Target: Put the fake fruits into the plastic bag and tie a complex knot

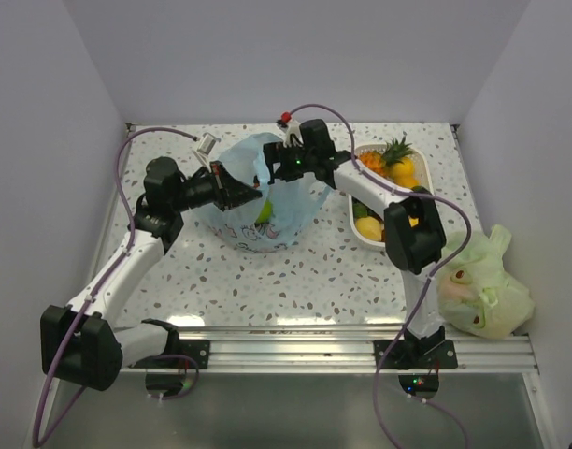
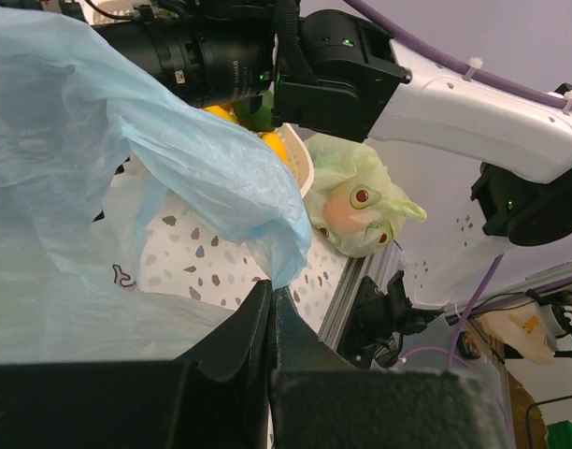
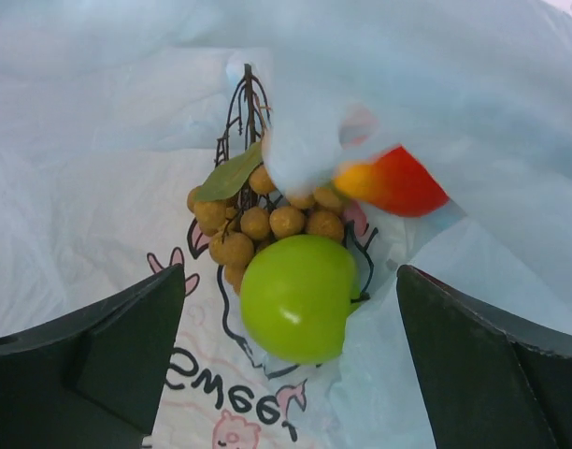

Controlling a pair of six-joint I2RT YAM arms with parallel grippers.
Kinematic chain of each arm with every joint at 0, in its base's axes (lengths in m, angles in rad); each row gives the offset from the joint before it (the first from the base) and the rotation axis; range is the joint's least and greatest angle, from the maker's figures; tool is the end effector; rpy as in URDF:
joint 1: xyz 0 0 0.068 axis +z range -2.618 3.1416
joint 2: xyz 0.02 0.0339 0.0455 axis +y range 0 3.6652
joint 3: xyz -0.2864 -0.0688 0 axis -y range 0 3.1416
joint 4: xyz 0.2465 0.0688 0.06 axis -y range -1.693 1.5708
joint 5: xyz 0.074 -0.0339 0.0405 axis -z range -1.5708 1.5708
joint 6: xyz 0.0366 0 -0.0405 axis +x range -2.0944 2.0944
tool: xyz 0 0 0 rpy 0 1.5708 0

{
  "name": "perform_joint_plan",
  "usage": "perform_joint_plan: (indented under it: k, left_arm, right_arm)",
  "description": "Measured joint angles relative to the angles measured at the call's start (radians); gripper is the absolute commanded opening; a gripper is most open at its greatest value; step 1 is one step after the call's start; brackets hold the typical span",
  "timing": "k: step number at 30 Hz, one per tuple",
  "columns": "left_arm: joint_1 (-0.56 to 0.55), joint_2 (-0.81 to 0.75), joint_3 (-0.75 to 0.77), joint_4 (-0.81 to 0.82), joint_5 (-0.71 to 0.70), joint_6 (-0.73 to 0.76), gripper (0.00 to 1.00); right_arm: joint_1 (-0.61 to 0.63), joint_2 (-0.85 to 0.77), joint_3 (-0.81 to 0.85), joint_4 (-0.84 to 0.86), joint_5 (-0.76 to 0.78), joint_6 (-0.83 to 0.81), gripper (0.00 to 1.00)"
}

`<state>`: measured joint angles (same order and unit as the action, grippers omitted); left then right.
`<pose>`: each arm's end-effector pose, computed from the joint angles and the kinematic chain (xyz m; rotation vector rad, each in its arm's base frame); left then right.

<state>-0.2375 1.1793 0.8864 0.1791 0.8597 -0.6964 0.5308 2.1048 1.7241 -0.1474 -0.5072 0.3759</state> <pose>0.2474 -0.0884 0.3534 0.2931 1.8302 -1.3914 0.4295 0.2727 0.2707 -0.4938 2.1551 1.0596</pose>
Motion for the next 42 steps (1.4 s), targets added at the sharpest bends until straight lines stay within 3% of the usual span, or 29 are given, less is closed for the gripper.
perform_joint_plan:
  k: [6,12,16,20,27,34,42]
  left_arm:
    - [0.000,-0.003,0.000,-0.002,-0.004,0.002,0.00]
    - [0.000,-0.007,0.000,-0.004,-0.008,0.010,0.00]
    - [0.000,-0.007,0.000,-0.004,-0.012,0.010,0.00]
    - [0.000,-0.007,0.000,-0.004,-0.018,0.010,0.00]
    - [0.000,-0.007,-0.002,-0.003,-0.020,0.010,0.00]
    - [0.000,-0.010,-0.017,0.000,-0.021,0.009,0.00]
    - [0.000,-0.013,-0.018,0.000,-0.021,0.010,0.00]
  right_arm:
    - [-0.029,-0.184,-0.094,-0.127,-0.003,-0.080,0.99]
    - [-0.201,-0.478,-0.175,-0.300,0.034,-0.238,0.98]
    - [-0.341,-0.559,-0.168,-0.384,0.178,-0.364,0.96]
    - [-0.439,-0.558,-0.176,-0.423,0.294,-0.380,0.95]
    - [-0.600,-0.491,-0.190,-0.389,0.409,-0.129,0.89]
    - [-0.617,-0.330,-0.199,-0.300,0.410,0.179,0.90]
    - [-0.618,-0.211,-0.199,-0.173,0.411,0.365,0.94]
